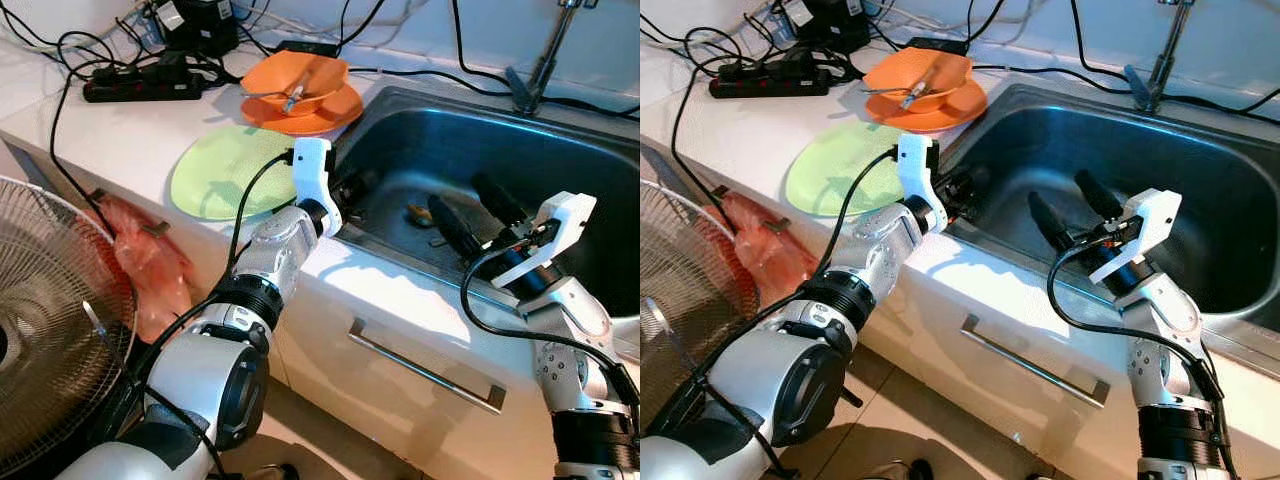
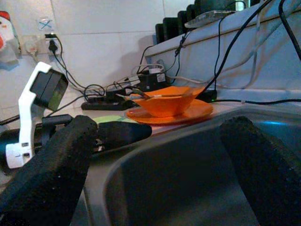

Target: Kitchen organization

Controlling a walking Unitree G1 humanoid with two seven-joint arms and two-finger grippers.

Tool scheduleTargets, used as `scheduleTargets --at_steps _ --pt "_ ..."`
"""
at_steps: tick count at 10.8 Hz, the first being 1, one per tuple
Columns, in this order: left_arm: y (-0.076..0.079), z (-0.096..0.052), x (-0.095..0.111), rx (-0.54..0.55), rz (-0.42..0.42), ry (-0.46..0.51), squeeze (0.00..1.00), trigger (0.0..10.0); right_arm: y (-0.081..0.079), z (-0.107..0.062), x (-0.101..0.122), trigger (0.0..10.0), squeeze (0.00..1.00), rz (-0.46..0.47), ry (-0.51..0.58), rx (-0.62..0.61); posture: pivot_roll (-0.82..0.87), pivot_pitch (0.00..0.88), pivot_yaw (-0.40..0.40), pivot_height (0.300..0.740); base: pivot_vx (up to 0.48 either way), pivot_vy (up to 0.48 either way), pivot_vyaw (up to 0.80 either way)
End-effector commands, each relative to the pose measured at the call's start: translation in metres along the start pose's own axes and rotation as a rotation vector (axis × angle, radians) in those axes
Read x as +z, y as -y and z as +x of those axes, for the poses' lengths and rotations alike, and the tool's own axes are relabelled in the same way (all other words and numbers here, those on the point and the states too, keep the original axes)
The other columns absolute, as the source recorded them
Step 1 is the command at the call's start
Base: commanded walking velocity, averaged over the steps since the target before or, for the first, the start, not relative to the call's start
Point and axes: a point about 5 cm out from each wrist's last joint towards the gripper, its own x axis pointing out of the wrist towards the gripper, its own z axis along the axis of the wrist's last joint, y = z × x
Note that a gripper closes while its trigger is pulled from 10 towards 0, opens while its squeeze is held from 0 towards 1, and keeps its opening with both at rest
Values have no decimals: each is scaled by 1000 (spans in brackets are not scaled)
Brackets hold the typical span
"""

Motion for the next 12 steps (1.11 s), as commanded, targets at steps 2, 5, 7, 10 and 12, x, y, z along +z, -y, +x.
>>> scheduleTargets --at_steps 2,5,7,10,12 --pt "-6 -2 23 9 115 79 0 10000 -3 -9 -20 10000 0 66 -56 -26 -33 102 129 740 0 0 0" --pt "-24 -23 54 14 213 172 0 10000 -4 -8 -22 10000 0 74 -56 -25 -11 102 134 740 0 0 0" --pt "-45 -54 72 72 266 203 1000 10000 -6 -6 -25 10000 0 85 -58 -14 15 86 142 740 0 0 0" --pt "-73 -93 91 191 316 210 1000 10000 -8 -3 -28 10000 0 94 -59 5 31 59 143 740 0 0 0" --pt "-84 -103 95 253 310 209 1000 10000 -9 -1 -28 10000 0 95 -59 11 29 56 143 740 0 0 0"
